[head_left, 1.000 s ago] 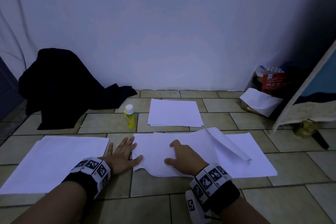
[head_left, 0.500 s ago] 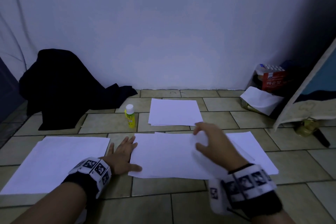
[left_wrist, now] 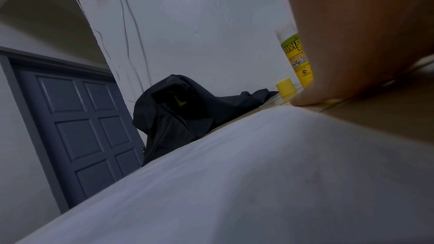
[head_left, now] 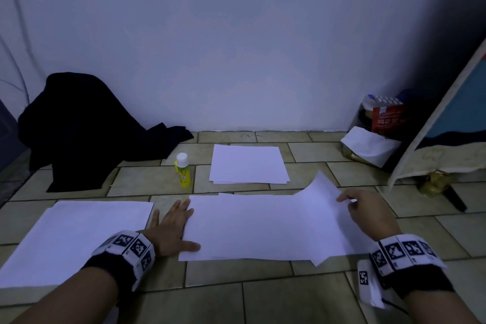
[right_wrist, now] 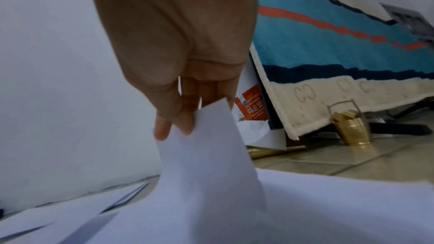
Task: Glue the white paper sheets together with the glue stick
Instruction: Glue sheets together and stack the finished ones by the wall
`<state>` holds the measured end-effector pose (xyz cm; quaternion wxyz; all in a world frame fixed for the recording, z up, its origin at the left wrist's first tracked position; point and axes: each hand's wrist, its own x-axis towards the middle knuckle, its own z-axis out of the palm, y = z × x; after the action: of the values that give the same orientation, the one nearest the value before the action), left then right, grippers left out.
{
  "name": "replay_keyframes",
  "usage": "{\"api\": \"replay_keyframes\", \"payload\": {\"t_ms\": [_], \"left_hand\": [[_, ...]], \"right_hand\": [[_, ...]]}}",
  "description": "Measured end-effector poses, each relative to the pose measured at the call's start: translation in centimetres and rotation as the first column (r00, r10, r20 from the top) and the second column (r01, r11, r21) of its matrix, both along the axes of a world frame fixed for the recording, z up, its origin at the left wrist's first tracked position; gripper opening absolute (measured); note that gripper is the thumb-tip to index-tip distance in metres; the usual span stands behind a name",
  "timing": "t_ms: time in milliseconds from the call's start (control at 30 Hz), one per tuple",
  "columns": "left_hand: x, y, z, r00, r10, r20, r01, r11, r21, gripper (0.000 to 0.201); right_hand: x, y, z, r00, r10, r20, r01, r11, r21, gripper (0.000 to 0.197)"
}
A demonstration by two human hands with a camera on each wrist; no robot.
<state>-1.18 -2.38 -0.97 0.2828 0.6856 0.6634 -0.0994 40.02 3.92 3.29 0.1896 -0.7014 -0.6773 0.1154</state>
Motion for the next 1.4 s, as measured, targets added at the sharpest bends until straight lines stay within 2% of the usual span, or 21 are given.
{"api": "replay_keyframes", "payload": {"t_ms": [100, 200, 300, 333, 400, 433, 467, 533, 567, 667, 767, 800, 900, 933, 1033, 1167, 1267, 1400], "left_hand": [[0.1, -0.1, 0.1, 1.0, -0.007, -0.009, 0.007, 1.0, 0.004, 0.097], [0.1, -0.2, 0.3, 1.0, -0.003, -0.016, 0.003, 1.0, 0.004, 0.096], [0.1, -0.3, 0.3, 1.0, -0.004, -0.021, 0.005, 1.0, 0.007, 0.097], [0.1, -0.3, 0.3, 1.0, -0.007, -0.027, 0.007, 1.0, 0.007, 0.097], [0.0, -0.2, 0.2, 0.999, -0.013, -0.038, 0.013, 1.0, -0.002, 0.101], [0.0, -0.2, 0.2, 0.999, -0.023, -0.043, 0.022, 1.0, -0.015, 0.11], [-0.1, -0.2, 0.3, 0.999, -0.037, -0.041, 0.035, 0.999, -0.029, 0.127], [-0.3, 0.0, 0.3, 0.996, -0.076, -0.041, 0.075, 0.996, -0.043, 0.162], [-0.4, 0.0, 0.2, 0.995, -0.089, -0.047, 0.087, 0.995, -0.041, 0.169], [-0.4, 0.0, 0.1, 0.996, -0.08, -0.039, 0.079, 0.996, -0.03, 0.17], [-0.4, 0.1, 0.1, 0.998, -0.053, -0.021, 0.053, 0.998, -0.017, 0.165], [-0.5, 0.1, 0.2, 0.999, -0.038, -0.005, 0.037, 0.999, -0.018, 0.156], [-0.5, -0.3, 0.6, 1.0, -0.022, 0.014, 0.022, 0.999, -0.033, 0.105], [-0.5, -0.4, 0.6, 1.0, -0.018, 0.023, 0.019, 0.999, -0.03, 0.1], [-0.5, -0.4, 0.5, 0.999, -0.021, 0.024, 0.022, 0.999, -0.03, 0.099], [-0.3, -0.3, 0.5, 0.999, -0.041, -0.004, 0.041, 0.999, -0.022, 0.1], [-0.2, -0.4, 0.3, 0.997, -0.051, -0.049, 0.05, 0.998, -0.025, 0.101], [0.2, -0.4, 0.3, 0.993, -0.063, -0.097, 0.061, 0.998, -0.022, 0.102]], "right_hand": [[1.1, 1.0, -0.7, 0.997, -0.07, 0.016, 0.071, 0.997, -0.039, 0.031], [1.7, 1.7, -0.4, 0.991, -0.107, 0.084, 0.12, 0.978, -0.169, 0.029], [0.3, 1.4, 0.8, 0.949, -0.105, 0.296, 0.188, 0.944, -0.27, 0.031], [-0.7, 1.1, 1.2, 0.936, -0.107, 0.334, 0.195, 0.95, -0.243, 0.036], [-3.8, 0.1, 1.7, 0.969, -0.069, 0.238, 0.109, 0.982, -0.157, 0.044], [-5.8, -0.6, 1.7, 0.989, -0.002, 0.15, 0.022, 0.991, -0.131, 0.049], [-8.0, -1.4, 1.6, 0.993, 0.086, 0.08, -0.075, 0.988, -0.137, 0.056], [-12.4, -3.0, 1.0, 0.97, 0.244, 0.007, -0.235, 0.942, -0.238, 0.079], [-14.5, -3.6, 0.6, 0.956, 0.292, -0.001, -0.277, 0.906, -0.319, 0.093], [-19.1, -4.3, -0.6, 0.936, 0.349, 0.04, -0.283, 0.817, -0.503, 0.116], [-21.5, -4.3, -1.9, 0.925, 0.37, 0.089, -0.256, 0.778, -0.574, 0.129], [-21.9, -4.3, -2.2, 0.919, 0.38, 0.101, -0.25, 0.764, -0.595, 0.129], [-22.1, -4.4, -2.5, 0.894, 0.422, 0.152, -0.249, 0.75, -0.613, 0.123], [-22.1, -4.4, -2.5, 0.889, 0.429, 0.159, -0.254, 0.751, -0.61, 0.12], [-21.8, -4.2, -2.3, 0.899, 0.417, 0.136, -0.262, 0.759, -0.595, 0.107], [-21.6, -3.9, -1.7, 0.929, 0.368, 0.041, -0.29, 0.792, -0.537, 0.074], [-22.3, -4.1, -0.8, 0.922, 0.386, 0.004, -0.341, 0.82, -0.46, 0.054], [-23.9, -4.8, 0.1, 0.905, 0.421, -0.055, -0.408, 0.827, -0.387, 0.045]]}}
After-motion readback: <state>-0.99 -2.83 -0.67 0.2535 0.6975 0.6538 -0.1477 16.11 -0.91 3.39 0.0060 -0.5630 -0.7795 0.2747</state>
